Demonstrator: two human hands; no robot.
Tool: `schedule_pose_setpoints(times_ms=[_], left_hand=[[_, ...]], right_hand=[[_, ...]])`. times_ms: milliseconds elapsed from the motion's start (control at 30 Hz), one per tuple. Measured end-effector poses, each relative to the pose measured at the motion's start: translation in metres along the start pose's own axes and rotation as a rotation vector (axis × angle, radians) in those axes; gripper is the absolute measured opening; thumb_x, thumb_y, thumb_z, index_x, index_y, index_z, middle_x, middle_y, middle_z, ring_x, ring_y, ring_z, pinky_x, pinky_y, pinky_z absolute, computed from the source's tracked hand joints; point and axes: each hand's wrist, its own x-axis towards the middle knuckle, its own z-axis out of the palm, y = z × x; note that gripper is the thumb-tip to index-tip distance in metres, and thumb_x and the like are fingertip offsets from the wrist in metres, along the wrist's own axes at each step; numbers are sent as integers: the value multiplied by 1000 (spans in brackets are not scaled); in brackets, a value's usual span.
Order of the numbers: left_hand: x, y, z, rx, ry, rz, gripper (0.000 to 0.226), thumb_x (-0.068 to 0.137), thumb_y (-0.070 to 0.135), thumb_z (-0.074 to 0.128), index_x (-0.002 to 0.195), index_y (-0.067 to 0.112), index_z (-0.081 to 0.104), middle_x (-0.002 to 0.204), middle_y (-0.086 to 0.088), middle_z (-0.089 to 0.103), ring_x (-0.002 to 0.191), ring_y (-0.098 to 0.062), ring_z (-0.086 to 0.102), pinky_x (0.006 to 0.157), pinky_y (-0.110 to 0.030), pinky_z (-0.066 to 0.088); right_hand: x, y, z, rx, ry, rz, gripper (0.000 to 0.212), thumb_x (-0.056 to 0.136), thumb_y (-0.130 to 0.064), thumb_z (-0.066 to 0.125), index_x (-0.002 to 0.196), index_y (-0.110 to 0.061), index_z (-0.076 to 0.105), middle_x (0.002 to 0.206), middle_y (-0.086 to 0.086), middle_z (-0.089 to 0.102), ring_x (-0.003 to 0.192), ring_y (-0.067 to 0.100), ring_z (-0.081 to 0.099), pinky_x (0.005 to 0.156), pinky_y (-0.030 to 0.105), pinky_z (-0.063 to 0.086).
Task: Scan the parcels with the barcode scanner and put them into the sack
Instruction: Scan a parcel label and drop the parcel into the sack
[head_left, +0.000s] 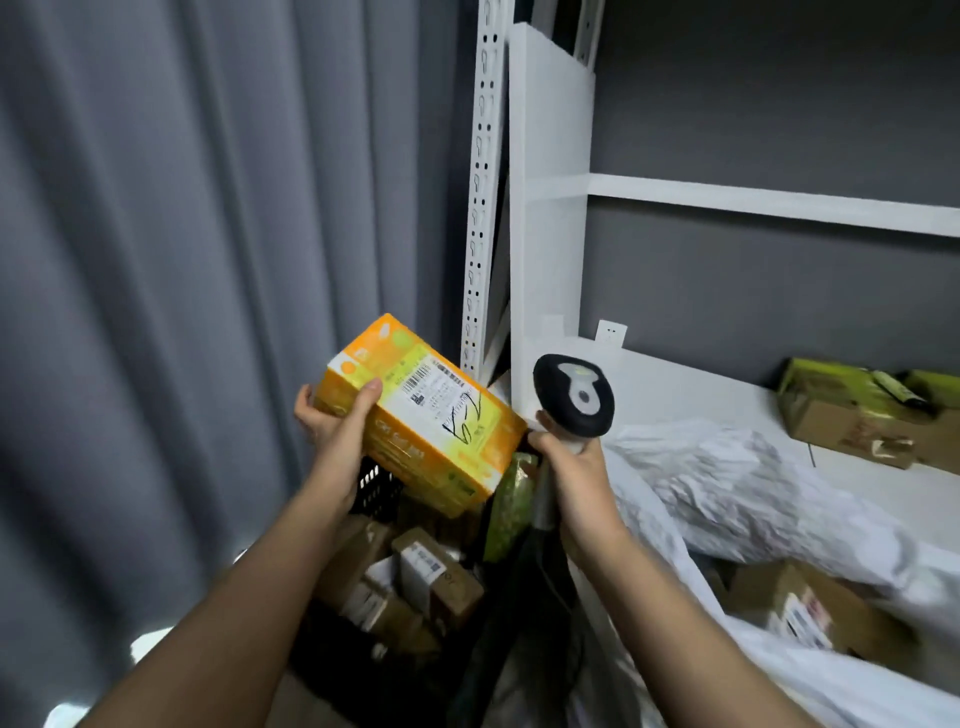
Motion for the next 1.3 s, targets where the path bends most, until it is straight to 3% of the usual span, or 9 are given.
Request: schedule_pose_setpoints(times_ms=[167, 267, 500, 600, 733, 867, 967, 1067, 1300], left_hand=[[-65, 13, -19, -141, -179, -77, 97, 69, 42, 76, 144, 26, 18, 140, -5, 48, 110, -16, 57, 97, -40, 47], [-92, 15, -21, -219, -181, -100, 79, 77, 39, 71, 140, 25, 25, 134, -7, 53, 99, -12, 58, 91, -40, 50], [-130, 9, -15, -98, -303, -162, 119, 63, 53, 78, 149, 38, -2, 140, -2, 44, 120, -23, 51, 97, -45, 45], [-131, 1, -16, -13, -407, -168, 119, 62, 54, 79, 148, 45, -3, 147, 1, 40, 129, -27, 45, 107, -60, 34], [-125, -11, -27, -8, -463, -204, 117, 61, 49, 84, 147, 49, 5, 138, 3, 50, 120, -25, 54, 98, -62, 43], [-124, -25, -37, 69, -420, -213, 136, 37, 59, 90, 144, 55, 6, 144, 1, 45, 123, -30, 52, 99, -62, 42], [-119, -34, -40, 148, -376, -195, 145, 31, 61, 90, 144, 53, 2, 147, 0, 40, 124, -30, 51, 100, -60, 42], [-114, -41, -38, 181, -367, -187, 145, 31, 61, 91, 145, 52, 1, 148, -1, 39, 125, -30, 51, 100, -61, 43], [-111, -46, -31, 207, -377, -160, 142, 33, 63, 89, 145, 54, 2, 148, -1, 39, 125, -30, 51, 99, -61, 43]], right_hand=[[-45, -19, -25, 47, -15, 5, 36, 86, 0, 67, 119, -12, 58, 108, 1, 70, 98, 16, 66, 84, 29, 51], [-70, -19, -31, 44, -55, 6, 44, 77, -9, 72, 120, -3, 62, 107, 11, 72, 74, 11, 68, 58, 18, 51], [-89, -12, -26, 81, 56, 19, 52, 67, -14, 70, 118, -6, 62, 109, 7, 73, 104, 25, 68, 98, 49, 51], [-90, -12, -28, 27, 53, 4, 56, 66, -20, 72, 120, -10, 60, 111, 7, 71, 106, 24, 66, 100, 50, 49], [-86, -8, -44, -32, -57, 10, 39, 71, -19, 70, 109, -15, 67, 106, 6, 74, 105, 24, 67, 99, 48, 50], [-88, 0, -66, -164, -205, 75, 18, 88, -6, 64, 104, -14, 64, 108, 12, 69, 100, 24, 65, 79, 42, 57], [-96, 6, -76, -109, -258, 156, 14, 92, -6, 59, 105, -3, 57, 91, 16, 69, 75, 25, 71, 51, 26, 52], [-99, 3, -76, 9, -289, 127, 17, 79, -16, 61, 86, -2, 52, 54, 9, 53, 38, 19, 49, 39, 23, 38], [-112, -1, -72, 137, -359, 156, 30, 72, -18, 59, 97, -2, 51, 45, 7, 37, 31, 13, 29, 36, 21, 27]])
